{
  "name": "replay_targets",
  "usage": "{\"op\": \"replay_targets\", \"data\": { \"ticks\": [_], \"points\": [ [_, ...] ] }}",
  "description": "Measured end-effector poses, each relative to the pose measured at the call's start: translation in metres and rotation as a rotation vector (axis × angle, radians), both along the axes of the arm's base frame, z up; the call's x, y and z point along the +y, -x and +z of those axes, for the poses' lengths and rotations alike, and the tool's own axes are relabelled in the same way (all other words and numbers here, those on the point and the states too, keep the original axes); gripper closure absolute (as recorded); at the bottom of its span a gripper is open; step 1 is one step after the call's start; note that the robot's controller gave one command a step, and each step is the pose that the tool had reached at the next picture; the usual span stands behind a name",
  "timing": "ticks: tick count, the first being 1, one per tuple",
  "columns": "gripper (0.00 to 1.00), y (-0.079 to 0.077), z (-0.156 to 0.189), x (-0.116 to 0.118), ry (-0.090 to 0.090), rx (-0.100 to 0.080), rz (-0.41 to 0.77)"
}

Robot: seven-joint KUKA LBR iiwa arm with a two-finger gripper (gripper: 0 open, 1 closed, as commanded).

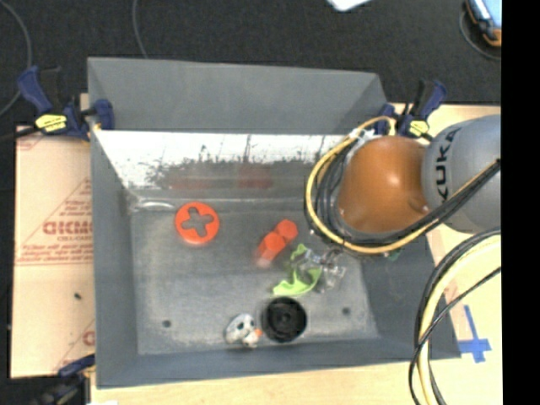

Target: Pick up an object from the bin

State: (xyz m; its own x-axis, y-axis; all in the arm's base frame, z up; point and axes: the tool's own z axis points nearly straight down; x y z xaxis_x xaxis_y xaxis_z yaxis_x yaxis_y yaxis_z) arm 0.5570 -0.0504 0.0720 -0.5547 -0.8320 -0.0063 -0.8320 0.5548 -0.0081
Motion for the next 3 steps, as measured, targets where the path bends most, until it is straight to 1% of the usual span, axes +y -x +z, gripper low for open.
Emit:
{"op": "replay_targets", "data": {
  "ticks": [2, 3],
  "points": [
    [1.0, 0.001, 0.002, 0.0, -0.001, 0.002, -0.001],
    [1.0, 0.002, 0.012, 0.0, -0.001, 0.004, -0.002]
  ]
}}
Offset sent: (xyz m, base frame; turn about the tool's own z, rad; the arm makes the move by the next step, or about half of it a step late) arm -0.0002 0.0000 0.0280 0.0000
